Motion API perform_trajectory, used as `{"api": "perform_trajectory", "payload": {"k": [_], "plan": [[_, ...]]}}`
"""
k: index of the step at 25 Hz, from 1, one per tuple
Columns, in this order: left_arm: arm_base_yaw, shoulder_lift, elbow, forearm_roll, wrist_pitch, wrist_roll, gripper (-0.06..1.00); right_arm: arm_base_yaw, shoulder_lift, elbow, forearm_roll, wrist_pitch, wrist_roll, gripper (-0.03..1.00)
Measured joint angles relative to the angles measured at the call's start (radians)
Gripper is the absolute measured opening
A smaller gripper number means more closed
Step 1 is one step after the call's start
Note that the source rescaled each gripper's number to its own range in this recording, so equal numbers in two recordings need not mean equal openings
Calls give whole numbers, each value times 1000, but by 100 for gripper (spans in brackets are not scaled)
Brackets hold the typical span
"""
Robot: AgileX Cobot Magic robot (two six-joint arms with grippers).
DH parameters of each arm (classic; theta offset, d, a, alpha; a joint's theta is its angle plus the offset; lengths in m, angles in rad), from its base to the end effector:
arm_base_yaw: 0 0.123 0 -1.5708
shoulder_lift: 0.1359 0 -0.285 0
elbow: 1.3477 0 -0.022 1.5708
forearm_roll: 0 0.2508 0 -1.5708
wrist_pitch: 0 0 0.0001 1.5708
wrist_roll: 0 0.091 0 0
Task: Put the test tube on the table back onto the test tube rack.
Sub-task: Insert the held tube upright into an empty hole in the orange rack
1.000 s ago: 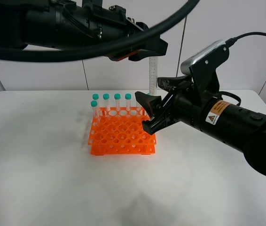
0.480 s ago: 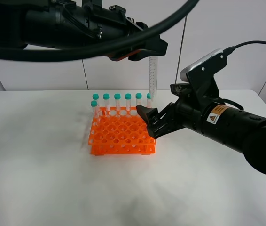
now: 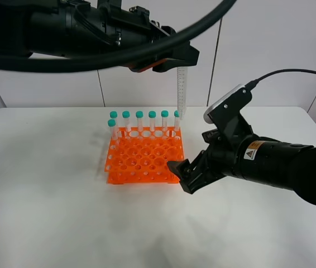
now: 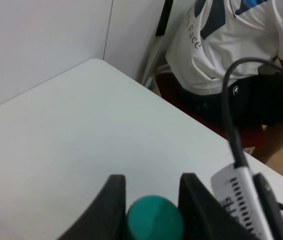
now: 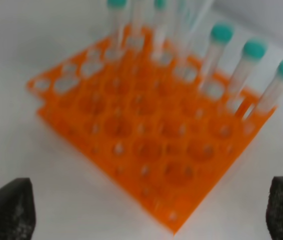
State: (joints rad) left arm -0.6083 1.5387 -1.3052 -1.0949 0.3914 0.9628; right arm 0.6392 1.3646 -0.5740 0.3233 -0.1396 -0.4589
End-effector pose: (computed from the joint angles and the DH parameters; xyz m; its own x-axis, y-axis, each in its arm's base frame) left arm 0.2792 -0.2321 0.3636 -0.3465 0.1276 -0.9293 0.7700 0.6045 -0.2041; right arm 0.2126 0.1530 0.2126 -0.3514 -0.4331 -0.8300 -0.6206 0.7716 -0.1399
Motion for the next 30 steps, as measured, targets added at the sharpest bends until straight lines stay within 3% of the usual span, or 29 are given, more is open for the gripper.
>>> {"api": "perform_trajectory", "payload": {"k": [4,10,23,30], "plan": [[0,0,0,0,0,0,0,-71,0,0,33,70,0,100],[0,0,0,0,0,0,0,-271,0,0,76,140,1,100],[0,0,0,-1,0,-1,0,-615,0,-1,32,140,3,100],[0,0,0,-1,2,-1,0,-664,0,-52,-86,302,47,100]]}}
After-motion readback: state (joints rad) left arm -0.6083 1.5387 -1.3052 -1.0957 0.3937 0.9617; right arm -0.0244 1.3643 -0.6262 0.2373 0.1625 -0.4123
